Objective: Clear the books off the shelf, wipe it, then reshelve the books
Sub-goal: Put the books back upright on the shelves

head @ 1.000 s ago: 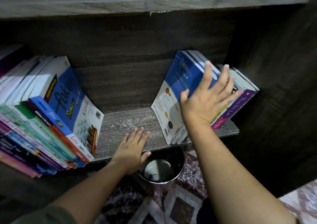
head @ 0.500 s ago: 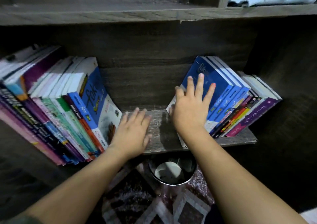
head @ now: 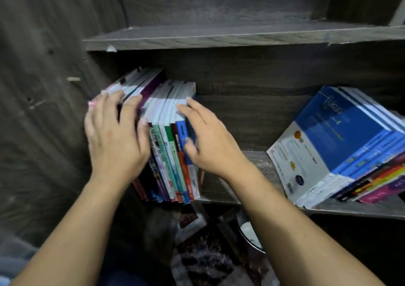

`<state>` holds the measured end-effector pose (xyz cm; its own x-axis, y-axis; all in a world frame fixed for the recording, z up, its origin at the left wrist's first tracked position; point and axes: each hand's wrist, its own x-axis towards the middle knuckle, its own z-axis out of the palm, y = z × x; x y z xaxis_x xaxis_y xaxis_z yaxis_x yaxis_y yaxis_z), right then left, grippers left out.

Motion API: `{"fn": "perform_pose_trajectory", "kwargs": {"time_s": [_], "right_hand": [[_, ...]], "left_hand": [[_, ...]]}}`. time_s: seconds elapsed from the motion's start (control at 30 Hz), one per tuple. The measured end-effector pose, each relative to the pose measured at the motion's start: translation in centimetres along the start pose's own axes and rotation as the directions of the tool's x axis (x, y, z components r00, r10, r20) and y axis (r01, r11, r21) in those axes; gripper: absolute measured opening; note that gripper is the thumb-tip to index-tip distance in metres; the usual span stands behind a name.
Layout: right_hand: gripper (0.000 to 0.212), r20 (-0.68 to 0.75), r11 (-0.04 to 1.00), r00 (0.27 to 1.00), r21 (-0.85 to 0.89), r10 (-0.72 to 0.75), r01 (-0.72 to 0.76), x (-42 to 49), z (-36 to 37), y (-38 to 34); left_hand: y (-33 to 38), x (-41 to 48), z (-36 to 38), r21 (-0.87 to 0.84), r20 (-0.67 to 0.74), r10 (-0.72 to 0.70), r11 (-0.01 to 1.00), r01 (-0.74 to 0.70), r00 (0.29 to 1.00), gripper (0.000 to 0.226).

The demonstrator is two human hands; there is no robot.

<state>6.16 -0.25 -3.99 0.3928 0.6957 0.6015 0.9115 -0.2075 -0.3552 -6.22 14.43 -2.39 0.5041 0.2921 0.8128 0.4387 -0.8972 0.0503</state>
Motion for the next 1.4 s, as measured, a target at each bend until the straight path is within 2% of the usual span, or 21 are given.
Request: {"fn": "perform_pose_trajectory", "kwargs": {"time_s": [0.1,0.2,0.53,0.73,0.8,0.9,1.0,1.03,1.17,1.27,1.4], "right_hand": [[0.062,0.039,0.997,0.999,0.074,0.002,-0.005,0.5,1.3,-1.2],[0.051,0.007,0.986,0.997,0.153,0.072,-0.072,0.7,2.1,-1.8],[0.047,-0.090,0.987,0.991,0.131,0.101,-0.089,0.4,3.4,-1.8],[0.039,-0.142,0.978,0.971,0.113,0.191,-0.176,-0.4,3.6,-2.2],[0.045,-0.132,0.965,0.959,0.109,0.252,-0.239,-0.4,3.3,-2.1],[0.073,-0.149,0.918,0.910,0.146,0.388,-0.368,-0.4,2.8,-2.3],[0.094,-0.213,0.829,0.807,0.250,0.551,-0.500,-0.4,1.4,-1.9],[0.091,-0.225,0.804,0.779,0.285,0.586,-0.522,-0.5,0.8,-1.4],[0.052,-0.275,0.764,0.725,0.377,0.632,-0.523,-1.8,-1.0,1.1],[0.044,-0.383,0.796,0.700,0.351,0.602,-0.493,-3.2,-2.3,2.5],[0.041,-0.507,0.791,0.613,0.302,0.606,-0.532,-5.3,-5.8,5.6]], "left_hand": [[-0.6,-0.1,0.8,-0.054,-0.077,0.025,0.998,-0.029,0.997,0.041],[-1.1,-0.2,1.4,-0.084,-0.128,0.044,0.995,-0.055,0.991,0.040],[-0.8,-0.3,1.8,-0.112,-0.143,0.011,0.993,-0.028,0.990,0.040],[-0.6,-0.4,1.9,-0.123,-0.140,-0.006,0.992,-0.011,0.990,0.042],[-0.4,-0.4,1.9,-0.138,-0.138,-0.021,0.990,0.002,0.990,0.044],[0.1,-0.6,1.7,-0.135,-0.127,-0.053,0.990,0.036,0.990,0.047],[1.1,-0.9,1.5,-0.111,-0.119,-0.075,0.992,0.062,0.990,0.050],[1.6,-1.1,1.4,-0.102,-0.114,-0.061,0.994,0.049,0.992,0.050],[4.3,-1.4,1.3,-0.121,-0.076,-0.022,0.993,0.013,0.997,0.049],[7.3,-1.9,1.8,-0.209,-0.033,0.048,0.976,-0.054,0.998,0.050],[11.8,-3.2,3.6,-0.269,0.109,0.267,0.935,-0.230,0.957,0.062]]}}
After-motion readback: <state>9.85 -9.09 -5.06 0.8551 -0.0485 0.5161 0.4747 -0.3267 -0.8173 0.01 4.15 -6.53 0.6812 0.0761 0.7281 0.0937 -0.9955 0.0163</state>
